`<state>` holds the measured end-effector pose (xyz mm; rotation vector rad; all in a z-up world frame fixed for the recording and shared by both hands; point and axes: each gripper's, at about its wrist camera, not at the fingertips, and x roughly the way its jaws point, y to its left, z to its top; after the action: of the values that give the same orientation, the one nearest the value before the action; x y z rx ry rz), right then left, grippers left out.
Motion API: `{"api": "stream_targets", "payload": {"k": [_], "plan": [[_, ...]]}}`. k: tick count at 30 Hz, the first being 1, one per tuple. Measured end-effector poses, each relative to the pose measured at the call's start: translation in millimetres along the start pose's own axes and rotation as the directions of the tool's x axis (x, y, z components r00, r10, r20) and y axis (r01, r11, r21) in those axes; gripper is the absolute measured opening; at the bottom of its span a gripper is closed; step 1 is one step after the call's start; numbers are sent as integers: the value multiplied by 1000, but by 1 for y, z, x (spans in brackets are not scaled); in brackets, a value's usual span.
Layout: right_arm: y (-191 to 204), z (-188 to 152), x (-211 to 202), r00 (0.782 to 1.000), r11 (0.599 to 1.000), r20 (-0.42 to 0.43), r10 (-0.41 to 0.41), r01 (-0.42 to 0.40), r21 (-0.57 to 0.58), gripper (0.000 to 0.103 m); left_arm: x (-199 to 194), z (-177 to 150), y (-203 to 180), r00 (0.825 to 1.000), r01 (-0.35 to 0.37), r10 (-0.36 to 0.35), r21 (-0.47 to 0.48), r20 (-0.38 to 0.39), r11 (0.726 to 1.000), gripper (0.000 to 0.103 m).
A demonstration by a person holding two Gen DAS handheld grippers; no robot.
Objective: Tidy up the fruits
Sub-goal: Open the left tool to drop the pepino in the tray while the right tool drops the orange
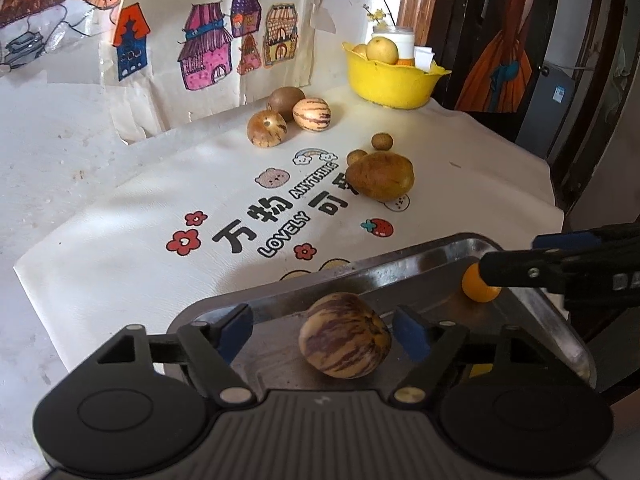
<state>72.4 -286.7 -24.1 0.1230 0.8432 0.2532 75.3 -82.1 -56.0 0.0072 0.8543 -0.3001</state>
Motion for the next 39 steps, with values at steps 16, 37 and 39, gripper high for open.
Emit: {"api": "stream_targets", "payload": {"k": [16, 37, 39], "plan": [[29, 3, -56, 993, 999, 103, 51, -51, 3, 102, -31, 6, 16, 997, -2, 9, -93, 71, 996, 102], [44, -2, -98, 982, 998, 178, 70, -67, -22, 102, -66, 13, 9, 986, -10, 18, -53, 166, 999, 102], [43, -1, -97, 981, 997, 178, 71, -69, -20, 102, -65, 14, 9, 986, -10, 19, -50, 167, 999, 102]]}}
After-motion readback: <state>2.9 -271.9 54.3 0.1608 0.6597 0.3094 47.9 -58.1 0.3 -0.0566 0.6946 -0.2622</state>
